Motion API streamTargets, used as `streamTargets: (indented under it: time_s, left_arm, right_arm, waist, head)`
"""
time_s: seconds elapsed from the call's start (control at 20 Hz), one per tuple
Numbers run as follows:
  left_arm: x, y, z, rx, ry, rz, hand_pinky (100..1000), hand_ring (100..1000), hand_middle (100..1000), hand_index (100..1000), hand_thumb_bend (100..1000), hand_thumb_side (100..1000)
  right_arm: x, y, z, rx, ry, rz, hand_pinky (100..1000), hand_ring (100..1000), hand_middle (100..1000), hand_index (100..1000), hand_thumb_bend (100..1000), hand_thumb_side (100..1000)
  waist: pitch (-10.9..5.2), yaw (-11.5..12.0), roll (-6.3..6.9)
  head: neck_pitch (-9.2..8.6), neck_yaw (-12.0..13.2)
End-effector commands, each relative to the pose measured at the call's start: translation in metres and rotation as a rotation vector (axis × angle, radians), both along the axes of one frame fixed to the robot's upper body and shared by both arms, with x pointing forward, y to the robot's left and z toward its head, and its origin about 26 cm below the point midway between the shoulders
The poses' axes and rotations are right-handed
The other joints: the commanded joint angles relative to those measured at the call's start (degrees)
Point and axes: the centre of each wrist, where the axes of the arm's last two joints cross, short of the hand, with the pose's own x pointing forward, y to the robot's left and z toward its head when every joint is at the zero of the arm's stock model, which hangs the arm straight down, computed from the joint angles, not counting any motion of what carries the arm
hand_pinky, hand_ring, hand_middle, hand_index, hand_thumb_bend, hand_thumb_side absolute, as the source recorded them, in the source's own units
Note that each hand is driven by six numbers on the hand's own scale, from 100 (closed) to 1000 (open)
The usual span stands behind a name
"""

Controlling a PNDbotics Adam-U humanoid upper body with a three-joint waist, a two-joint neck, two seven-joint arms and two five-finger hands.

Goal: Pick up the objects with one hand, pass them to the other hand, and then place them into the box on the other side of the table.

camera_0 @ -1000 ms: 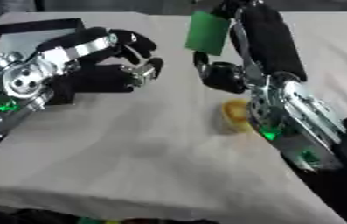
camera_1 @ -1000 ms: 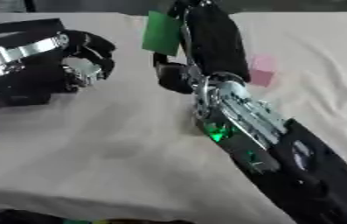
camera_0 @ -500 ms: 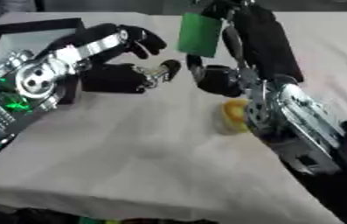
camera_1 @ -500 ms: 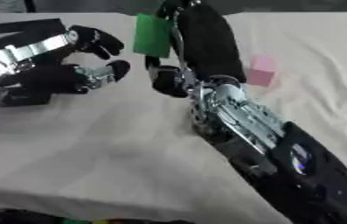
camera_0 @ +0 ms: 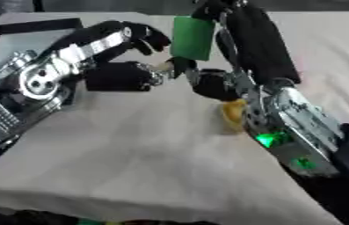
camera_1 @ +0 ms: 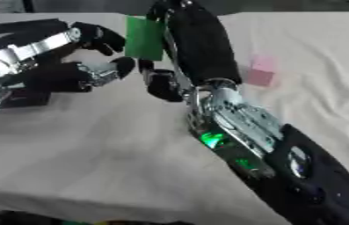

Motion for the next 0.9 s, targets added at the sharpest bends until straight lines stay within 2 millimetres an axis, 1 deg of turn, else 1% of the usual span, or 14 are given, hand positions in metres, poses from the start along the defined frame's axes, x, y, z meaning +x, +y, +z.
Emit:
streamTargets:
  time_s: [0.05,0.2,0.45,0.6,0.9]
  left_arm:
    - [-0.002,0.001,0.009,-0.015,-0.038,0.008,1000,865,801,885,311,753]
    - [-0.002,0.0,0.009,-0.023,-0.034,0.004,1000,866,800,884,316,769]
    - [-0.001,0.005,0.006,-0.008,-0.022,-0.014,1000,872,803,885,340,764]
    - [0.0,0.007,0.006,-0.002,-0.028,-0.008,1000,873,807,886,344,761]
    - [-0.001,0.005,0.008,-0.006,-0.056,0.02,1000,878,812,897,359,737]
  right_arm:
    - [-0.005,0.001,0.008,0.01,-0.048,0.02,753,773,610,504,273,100]
    - [-0.008,-0.005,0.008,0.004,-0.062,0.02,756,774,611,506,271,100]
    - [-0.011,-0.013,0.01,0.004,-0.073,0.009,757,774,610,505,270,100]
    - [-0.012,-0.014,0.011,0.008,-0.088,0.01,757,773,609,505,268,100]
    - [-0.013,-0.013,0.01,0.007,-0.114,0.031,755,770,608,504,268,100]
  waist:
    - [-1.1,0.1,0.55]
    - [-1.08,0.1,0.53]
    - [-1.11,0.1,0.54]
    - [-1.08,0.2,0.56]
    - [-0.91,0.3,0.47]
  head:
    - [-0.15,0.1]
    - [-0.12,0.3]
    - [0.07,0.5]
    - [-0.1,0.7]
    - [-0.49,1.1]
